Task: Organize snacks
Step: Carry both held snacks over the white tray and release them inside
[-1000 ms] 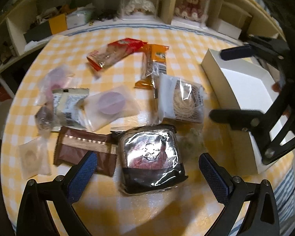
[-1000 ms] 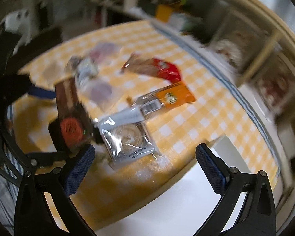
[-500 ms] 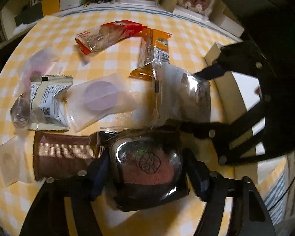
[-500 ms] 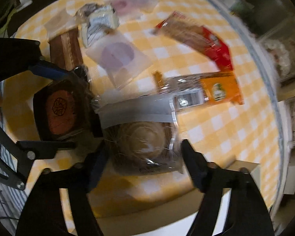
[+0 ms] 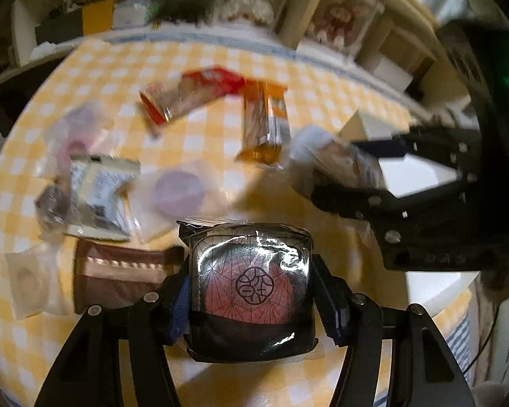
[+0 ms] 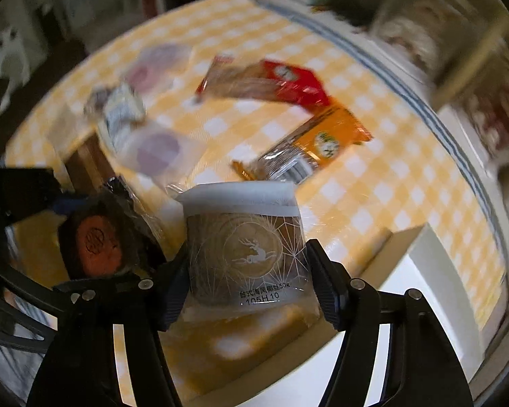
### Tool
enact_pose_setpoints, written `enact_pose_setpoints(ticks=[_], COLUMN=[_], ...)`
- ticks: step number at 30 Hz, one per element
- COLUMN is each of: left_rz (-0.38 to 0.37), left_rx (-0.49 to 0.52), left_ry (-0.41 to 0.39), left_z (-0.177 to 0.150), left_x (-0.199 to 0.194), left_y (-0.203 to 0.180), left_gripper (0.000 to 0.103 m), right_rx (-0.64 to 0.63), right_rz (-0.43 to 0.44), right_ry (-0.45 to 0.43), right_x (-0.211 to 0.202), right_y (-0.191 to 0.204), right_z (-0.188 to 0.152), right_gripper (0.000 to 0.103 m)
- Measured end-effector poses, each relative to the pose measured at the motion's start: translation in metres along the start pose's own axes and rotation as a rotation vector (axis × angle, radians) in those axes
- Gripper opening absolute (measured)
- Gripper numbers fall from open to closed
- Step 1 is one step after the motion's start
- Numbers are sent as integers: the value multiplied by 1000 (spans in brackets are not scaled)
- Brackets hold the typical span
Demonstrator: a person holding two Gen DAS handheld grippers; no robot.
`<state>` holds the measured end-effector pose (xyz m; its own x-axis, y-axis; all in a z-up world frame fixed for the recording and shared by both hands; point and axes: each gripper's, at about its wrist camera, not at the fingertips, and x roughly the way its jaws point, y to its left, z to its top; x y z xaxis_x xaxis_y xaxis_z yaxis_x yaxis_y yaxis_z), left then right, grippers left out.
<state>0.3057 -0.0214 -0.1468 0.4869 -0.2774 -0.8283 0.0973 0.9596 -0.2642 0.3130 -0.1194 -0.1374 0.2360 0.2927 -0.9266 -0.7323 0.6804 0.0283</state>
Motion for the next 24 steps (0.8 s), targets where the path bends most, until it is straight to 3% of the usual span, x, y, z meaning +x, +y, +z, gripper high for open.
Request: enact_pose_setpoints(ticks=[12, 24], left_rz=[-47, -84], left_rx=[-88, -27], left_ry=[-139, -190], left_z=[-7, -6], left_x=[-72, -117], left_y=[6, -50], left_gripper=[60, 61], right_rx=[230, 399], right_rz=[-23, -82], right_ry=[-197, -325], right_x=[-75, -146], right_y=[8, -8], right_z=[-36, -94], right_gripper=[65, 65])
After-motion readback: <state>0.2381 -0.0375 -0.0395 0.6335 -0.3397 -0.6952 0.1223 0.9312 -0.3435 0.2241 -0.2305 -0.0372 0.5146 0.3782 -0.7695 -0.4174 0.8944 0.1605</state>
